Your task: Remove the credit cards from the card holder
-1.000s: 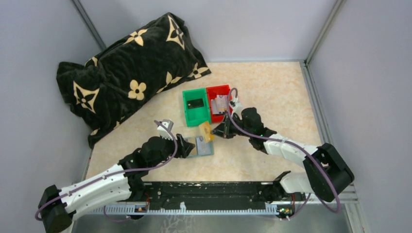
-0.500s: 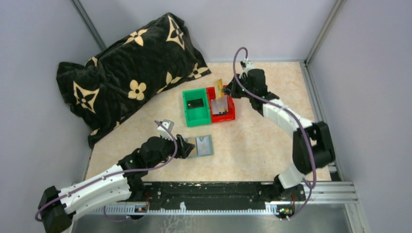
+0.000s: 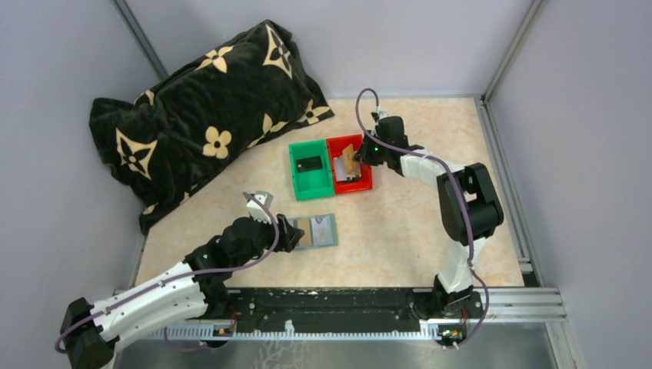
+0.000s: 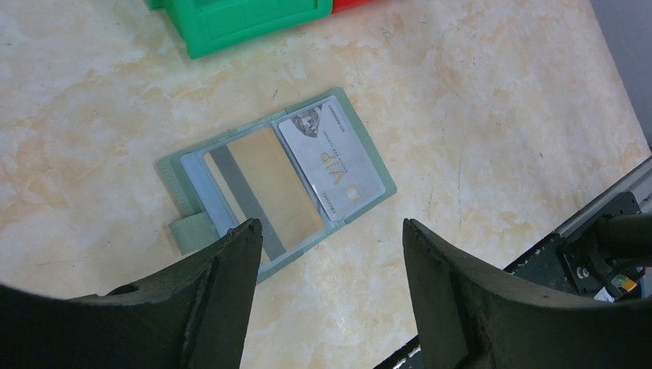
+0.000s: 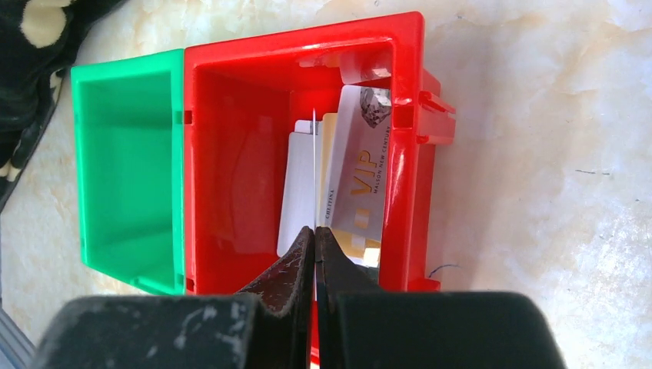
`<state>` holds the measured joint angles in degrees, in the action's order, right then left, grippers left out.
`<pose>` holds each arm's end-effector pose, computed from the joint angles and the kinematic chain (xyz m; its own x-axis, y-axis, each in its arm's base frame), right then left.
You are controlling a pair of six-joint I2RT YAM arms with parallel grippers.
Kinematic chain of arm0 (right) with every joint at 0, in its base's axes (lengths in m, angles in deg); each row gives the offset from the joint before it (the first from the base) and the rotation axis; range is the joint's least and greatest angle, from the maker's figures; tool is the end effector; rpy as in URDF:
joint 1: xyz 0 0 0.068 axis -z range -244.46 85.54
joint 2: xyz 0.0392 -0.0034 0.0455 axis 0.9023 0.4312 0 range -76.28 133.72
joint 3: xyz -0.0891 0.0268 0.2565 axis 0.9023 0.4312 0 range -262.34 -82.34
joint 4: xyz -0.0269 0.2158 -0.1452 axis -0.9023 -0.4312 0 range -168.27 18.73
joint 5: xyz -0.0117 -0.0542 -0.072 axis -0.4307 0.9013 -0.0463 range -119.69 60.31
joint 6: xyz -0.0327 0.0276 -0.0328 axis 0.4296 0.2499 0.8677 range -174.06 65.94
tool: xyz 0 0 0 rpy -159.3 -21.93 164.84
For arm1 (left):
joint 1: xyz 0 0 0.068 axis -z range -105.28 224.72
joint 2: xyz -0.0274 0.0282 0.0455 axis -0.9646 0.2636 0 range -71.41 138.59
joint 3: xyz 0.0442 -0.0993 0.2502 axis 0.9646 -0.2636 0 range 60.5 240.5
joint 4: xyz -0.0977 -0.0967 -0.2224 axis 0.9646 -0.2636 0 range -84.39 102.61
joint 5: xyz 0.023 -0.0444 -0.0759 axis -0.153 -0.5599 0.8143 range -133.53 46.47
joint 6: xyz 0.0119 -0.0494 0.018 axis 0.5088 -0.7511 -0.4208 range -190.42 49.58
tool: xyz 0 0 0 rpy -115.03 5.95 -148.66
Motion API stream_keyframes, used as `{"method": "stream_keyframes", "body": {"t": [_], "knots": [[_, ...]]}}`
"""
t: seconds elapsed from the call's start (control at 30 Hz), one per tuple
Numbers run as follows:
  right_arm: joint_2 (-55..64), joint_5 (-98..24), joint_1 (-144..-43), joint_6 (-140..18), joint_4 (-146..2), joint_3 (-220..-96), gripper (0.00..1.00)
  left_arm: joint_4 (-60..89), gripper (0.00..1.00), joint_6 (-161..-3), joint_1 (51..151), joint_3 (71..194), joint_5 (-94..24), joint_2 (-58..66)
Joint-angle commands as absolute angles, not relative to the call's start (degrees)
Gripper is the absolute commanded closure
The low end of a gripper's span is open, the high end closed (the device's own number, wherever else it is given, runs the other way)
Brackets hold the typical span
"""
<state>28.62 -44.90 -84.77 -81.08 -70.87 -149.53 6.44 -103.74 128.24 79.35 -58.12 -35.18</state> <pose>0.3762 0.1492 0.2006 -0.7474 0.1909 -0.6363 -0.2145 0.8372 0.5031 0.1012 -0.1219 0.2102 -0.5506 -0.1496 -0.8212 0.4050 0.8124 -0.4195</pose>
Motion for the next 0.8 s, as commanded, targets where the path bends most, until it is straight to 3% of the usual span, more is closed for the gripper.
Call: {"method": "stream_keyframes", "body": {"t": [0.0,0.1,0.17,0.4,0.57,0.6,0.67,0.77], "knots": [[29.02,-45.37,-84.5,-80.27,-67.89,-151.47,1.0,7.41,0.27,-102.94,127.92,79.74,-58.36,-33.61],[28.14,-43.43,-84.79,-78.93,-68.17,-151.55,0.66,7.43,0.26,-102.48,127.95,80.24,-58.19,-32.63],[26.42,-42.66,-84.89,-78.36,-67.97,-151.12,0.52,7.37,0.26,-102.31,127.93,80.29,-58.33,-32.64],[14.76,-36.56,-87.74,-75.3,-67.8,-147.37,0.47,8.82,0.25,-102.32,127.92,79.54,-58.15,-32.05],[5.63,-35.56,-92.36,-74.88,-68.72,-141.93,0.54,11.52,0.31,-102.23,127.88,79.8,-56.28,-29.65],[3.67,-35.37,-93.45,-75.18,-68.61,-139.86,0.61,12.11,0.32,-102.26,127.84,80.08,-55.6,-28.79],[0.11,-35.55,-95.76,-76.98,-67.99,-134.91,0.96,13.5,0.36,-102.91,127.88,80.42,-53.94,-27.1],[-3.81,-34.33,-99.69,-79.45,-66.88,-126.53,1.0,16.26,0.37,-106.8,127.89,80.18,-52.59,-24.69]]}}
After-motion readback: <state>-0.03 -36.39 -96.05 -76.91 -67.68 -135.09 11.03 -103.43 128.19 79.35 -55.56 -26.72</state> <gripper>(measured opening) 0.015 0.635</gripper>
